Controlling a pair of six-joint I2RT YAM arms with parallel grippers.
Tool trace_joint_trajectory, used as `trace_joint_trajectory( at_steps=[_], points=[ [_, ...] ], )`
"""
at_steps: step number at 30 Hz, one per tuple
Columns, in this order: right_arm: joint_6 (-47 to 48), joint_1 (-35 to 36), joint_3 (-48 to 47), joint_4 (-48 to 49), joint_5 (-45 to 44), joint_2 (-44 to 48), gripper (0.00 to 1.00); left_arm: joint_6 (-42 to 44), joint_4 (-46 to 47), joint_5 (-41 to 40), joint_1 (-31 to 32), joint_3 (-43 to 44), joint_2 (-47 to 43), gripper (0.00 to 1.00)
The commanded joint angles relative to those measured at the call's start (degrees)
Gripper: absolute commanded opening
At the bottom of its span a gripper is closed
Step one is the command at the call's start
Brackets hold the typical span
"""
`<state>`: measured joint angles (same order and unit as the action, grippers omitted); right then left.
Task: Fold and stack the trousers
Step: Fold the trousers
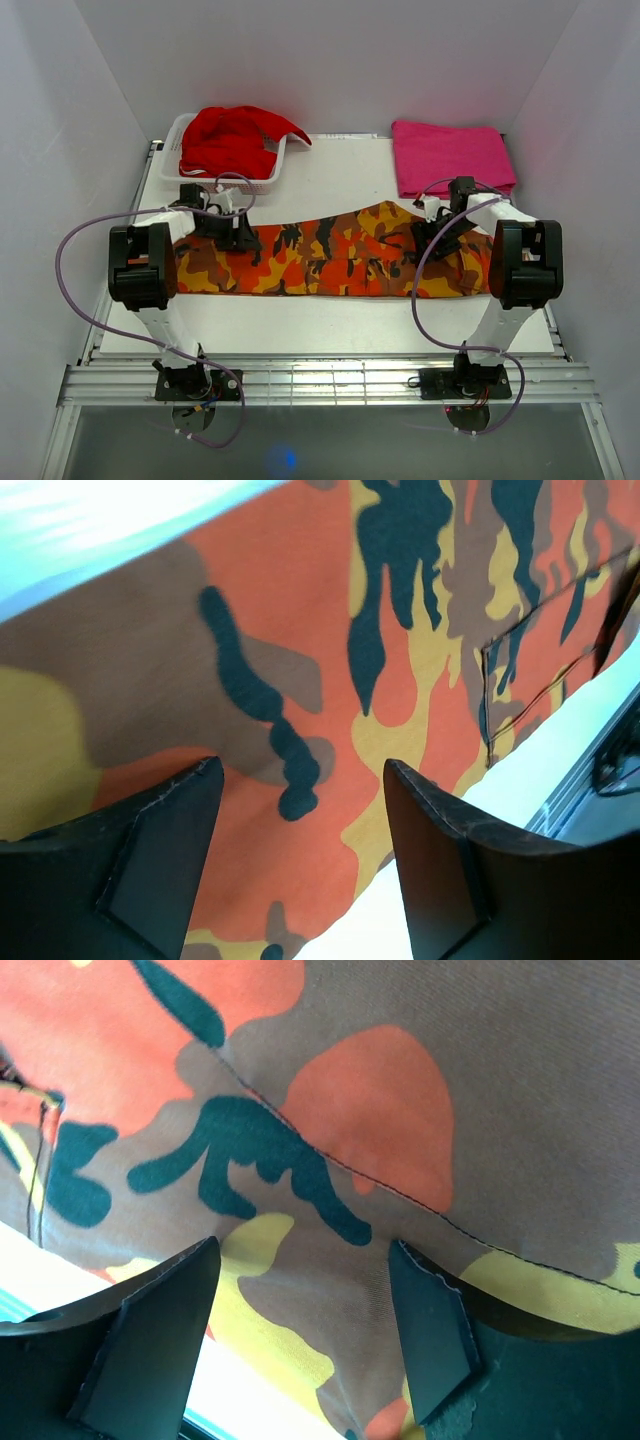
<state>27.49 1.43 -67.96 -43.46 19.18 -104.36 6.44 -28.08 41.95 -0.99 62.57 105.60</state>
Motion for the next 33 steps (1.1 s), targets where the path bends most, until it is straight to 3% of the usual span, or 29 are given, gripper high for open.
trace_joint_trajectory(
  at_steps=[1,5,8,13,19,26,33],
  points=[
    [2.3,-0.45,0.21,-1.17,5.86,-0.95,0.75,3.39,-3.21,-10.21,-7.96,-0.61,3.12,0.78],
    [5.91,-4.59,-2.35,-7.5,6.92,3.45,0.75,10.07,-5.41,-11.81,-12.54,2.02,3.73,0.79],
    [8.28,-6.79,-1.56,-8.31,2.54,3.81,0.75,13.59,-7.16,-9.27,-12.8,3.26,2.25,0.84],
    [9.69,-14.43,0.29,-4.63,-3.08,-1.44,0.72,11.85,-10.23,-8.82,-14.47,6.95,-3.73,0.91],
    [12.06,-21.73,0.99,-0.49,-10.55,-7.17,0.7,11.66,-15.59,-10.58,-26.06,9.94,-8.12,0.93],
    [14.79,-25.42,0.11,-0.48,-13.37,-7.27,0.69,18.96,-16.92,-11.02,-42.66,10.73,-7.09,0.93],
    [16.2,-26.48,-2.26,-2.58,-13.56,-6.48,0.69,20.02,-15.53,-12.77,-47.61,11.09,-3.39,0.89]
  ],
)
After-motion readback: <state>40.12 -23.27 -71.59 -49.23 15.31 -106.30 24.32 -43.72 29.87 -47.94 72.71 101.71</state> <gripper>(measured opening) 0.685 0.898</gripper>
